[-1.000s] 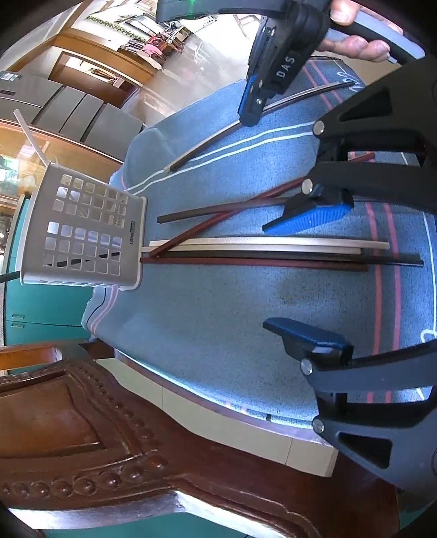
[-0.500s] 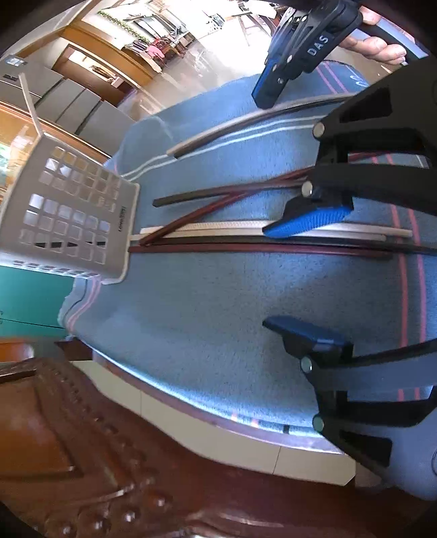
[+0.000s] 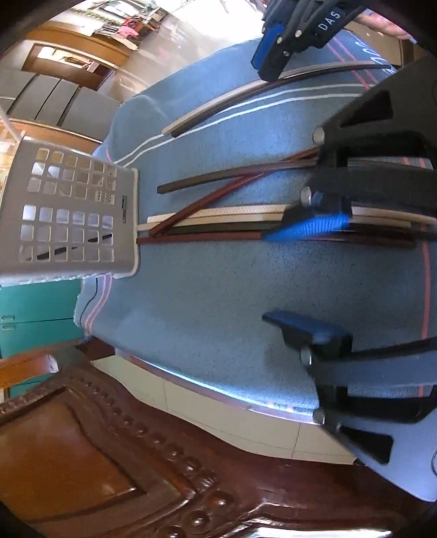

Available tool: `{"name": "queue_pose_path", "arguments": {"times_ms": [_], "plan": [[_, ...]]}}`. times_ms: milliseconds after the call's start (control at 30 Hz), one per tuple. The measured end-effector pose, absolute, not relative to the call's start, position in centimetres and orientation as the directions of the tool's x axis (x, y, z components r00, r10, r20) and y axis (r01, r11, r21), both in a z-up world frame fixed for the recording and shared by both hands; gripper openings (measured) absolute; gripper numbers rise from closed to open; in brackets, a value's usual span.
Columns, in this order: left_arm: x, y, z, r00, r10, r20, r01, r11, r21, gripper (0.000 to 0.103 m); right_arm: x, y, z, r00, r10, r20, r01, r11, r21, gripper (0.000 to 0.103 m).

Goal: Organize utensils
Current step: 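Close the right tool on a light wooden chopstick while the left tool grasps a dark red chopstick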

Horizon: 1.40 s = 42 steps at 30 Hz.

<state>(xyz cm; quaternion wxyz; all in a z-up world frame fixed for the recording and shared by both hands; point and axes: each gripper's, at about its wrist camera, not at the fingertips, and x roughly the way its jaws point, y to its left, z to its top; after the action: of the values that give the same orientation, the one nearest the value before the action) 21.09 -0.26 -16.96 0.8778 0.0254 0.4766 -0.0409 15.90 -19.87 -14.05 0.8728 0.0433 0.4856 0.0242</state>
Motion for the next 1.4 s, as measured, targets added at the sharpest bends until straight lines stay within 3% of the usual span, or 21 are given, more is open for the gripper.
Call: {"name": "queue_pose_path", "arguments": {"times_ms": [133,300,367,467,733,933,967,1033,1067,1267,1400], "plan": [[20.7,0.2,-16.8,0.534,-0.067,-0.843,0.108,0.994,-0.011,0.009,16.0,-19.6,-14.2,0.528,0.071,-0.846,-0.004,0.997,0.082,0.027],[19.8,0.5,-15.9,0.513,-0.13,-0.849,0.118,0.99,-0.08,0.008,16.5,-18.4,-14.5,0.536,-0.014,-0.844,-0.007,1.0,-0.021,0.027],[19.7,1.0,-15.3,0.511,-0.202,-0.836,0.124,0.979,-0.161,0.008,16.7,-18.4,-14.5,0.535,-0.017,-0.845,0.0,1.0,-0.02,0.027],[19.5,1.2,-14.5,0.525,-0.24,-0.816,0.148,0.971,-0.19,0.008,16.8,-18.6,-14.6,0.536,-0.008,-0.844,-0.003,1.0,-0.012,0.027],[19.4,0.9,-14.3,0.519,-0.186,-0.835,0.132,0.982,-0.136,0.014,16.6,-18.7,-14.7,0.545,-0.001,-0.838,-0.004,1.0,-0.005,0.028],[19.1,0.3,-14.2,0.535,-0.109,-0.838,0.133,0.99,-0.043,0.012,16.7,-18.5,-14.7,0.552,-0.005,-0.834,-0.008,1.0,-0.011,0.028],[19.0,0.2,-14.3,0.533,-0.111,-0.839,0.135,0.99,-0.045,0.009,16.7,-18.6,-14.7,0.551,-0.003,-0.834,-0.007,1.0,-0.008,0.027],[18.4,0.0,-14.3,0.523,-0.125,-0.843,0.136,0.989,-0.062,0.008,16.6,-18.6,-14.6,0.549,0.019,-0.835,-0.016,1.0,0.013,0.01],[18.0,0.2,-14.2,0.514,-0.136,-0.847,0.14,0.987,-0.074,0.007,16.6,-18.7,-14.6,0.547,0.03,-0.837,-0.02,1.0,0.023,0.007],[15.2,0.3,-14.8,0.465,-0.2,-0.862,0.167,0.976,-0.137,0.006,16.2,-19.4,-14.4,0.5,0.184,-0.846,-0.066,0.982,0.175,0.006],[13.3,0.8,-14.8,0.44,-0.22,-0.87,0.173,0.972,-0.158,0.006,15.8,-18.9,-14.3,0.487,0.161,-0.858,-0.08,0.987,0.14,0.006]]}}
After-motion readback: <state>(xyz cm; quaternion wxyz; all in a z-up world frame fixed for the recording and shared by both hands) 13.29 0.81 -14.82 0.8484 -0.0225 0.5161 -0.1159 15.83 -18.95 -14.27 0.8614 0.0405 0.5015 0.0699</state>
